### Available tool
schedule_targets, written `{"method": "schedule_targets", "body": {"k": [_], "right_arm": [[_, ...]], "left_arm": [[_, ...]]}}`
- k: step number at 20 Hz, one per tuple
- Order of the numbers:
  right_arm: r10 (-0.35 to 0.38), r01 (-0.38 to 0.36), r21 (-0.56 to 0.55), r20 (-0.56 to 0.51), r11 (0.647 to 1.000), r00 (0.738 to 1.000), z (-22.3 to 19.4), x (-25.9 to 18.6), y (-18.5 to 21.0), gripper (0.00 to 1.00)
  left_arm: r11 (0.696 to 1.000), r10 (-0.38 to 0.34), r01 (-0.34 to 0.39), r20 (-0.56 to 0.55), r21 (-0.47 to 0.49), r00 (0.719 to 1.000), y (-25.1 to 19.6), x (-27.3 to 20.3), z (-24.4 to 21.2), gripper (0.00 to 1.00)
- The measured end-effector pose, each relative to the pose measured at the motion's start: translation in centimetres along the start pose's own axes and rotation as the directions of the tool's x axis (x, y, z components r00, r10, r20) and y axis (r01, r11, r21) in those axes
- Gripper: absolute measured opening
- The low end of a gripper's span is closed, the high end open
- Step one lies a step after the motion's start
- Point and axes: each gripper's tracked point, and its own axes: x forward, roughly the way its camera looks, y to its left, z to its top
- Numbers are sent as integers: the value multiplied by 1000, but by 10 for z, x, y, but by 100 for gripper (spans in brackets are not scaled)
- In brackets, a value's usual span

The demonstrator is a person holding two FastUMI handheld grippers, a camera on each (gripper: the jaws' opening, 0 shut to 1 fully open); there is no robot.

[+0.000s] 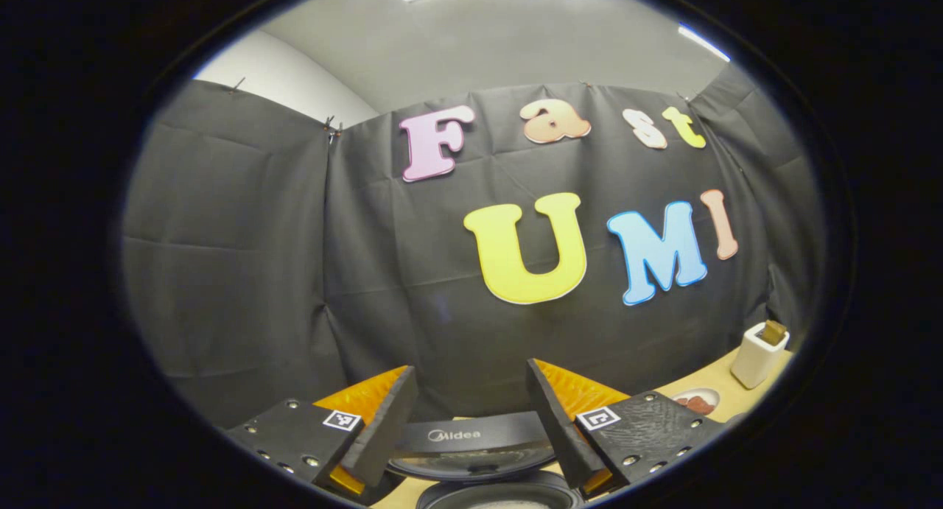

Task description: Close the left gripper, press the button to open the rice cooker; take a wooden spoon from the chopstick holder with the right hand, scoop a spoonful of rice and pour it into the rice cooker, then put the wooden spoon back into the chopstick holder.

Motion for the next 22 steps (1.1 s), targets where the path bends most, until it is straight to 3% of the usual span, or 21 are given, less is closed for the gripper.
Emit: {"method": "schedule_targets", "body": {"k": [6,7,8,9,22], "right_arm": [[2,-2,-21,-3,1000,1000,-3,-6,10,98],[7,-7,-28,-3,1000,1000,-2,-7,11,98],[13,-13,-32,-1,999,1000,-1,-6,12,93],[21,-21,-33,1,999,1000,0,-6,14,98],[169,-169,-1,-25,986,985,-14,6,17,99]], "left_arm": [[996,-9,-1,-109,-89,994,0,18,-48,89],[995,-12,3,-94,-97,995,-1,16,-44,93],[994,-9,-1,-100,-106,995,-1,14,-45,94],[994,-7,-5,-102,-110,995,-2,10,-47,92],[992,22,-42,-166,-120,986,-14,-78,-81,92]]}}
